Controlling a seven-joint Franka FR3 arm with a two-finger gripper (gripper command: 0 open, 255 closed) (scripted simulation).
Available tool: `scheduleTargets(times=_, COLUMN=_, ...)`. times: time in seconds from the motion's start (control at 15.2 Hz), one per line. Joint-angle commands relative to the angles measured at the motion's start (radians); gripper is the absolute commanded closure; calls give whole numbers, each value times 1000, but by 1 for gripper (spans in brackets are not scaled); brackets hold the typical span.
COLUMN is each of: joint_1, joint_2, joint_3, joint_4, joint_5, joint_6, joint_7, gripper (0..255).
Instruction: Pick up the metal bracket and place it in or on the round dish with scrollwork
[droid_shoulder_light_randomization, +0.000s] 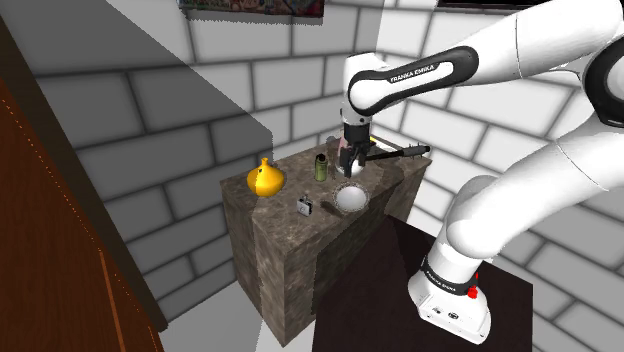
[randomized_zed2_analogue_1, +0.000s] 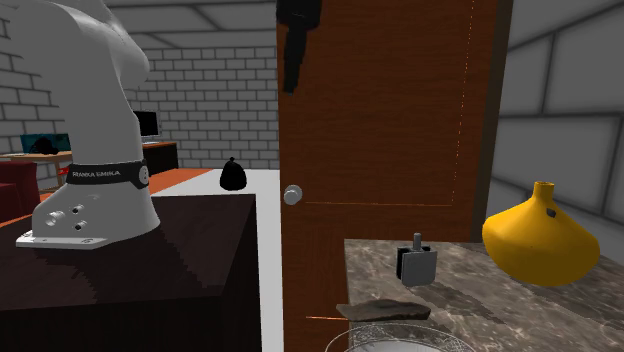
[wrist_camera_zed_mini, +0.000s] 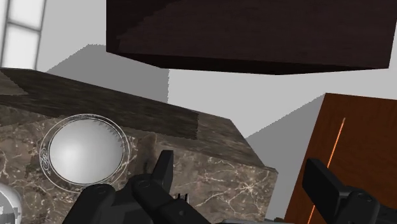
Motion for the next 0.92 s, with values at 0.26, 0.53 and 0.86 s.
scheduleTargets(times=0.26, joint_1=7, joint_2=214, joint_3=-40, joint_4=21, joint_5=14, joint_6=215, joint_7=-60, gripper=0)
scheduleTargets(times=0.53, joint_1=14, joint_2=377, joint_3=-60, joint_4=71, joint_5=47, joint_6=339, joint_7=-109, gripper=0)
scheduleTargets(times=0.86, joint_1=14, joint_2=586, joint_3=-67, joint_4=166, joint_5=113, joint_6=463, joint_7=-184, gripper=0)
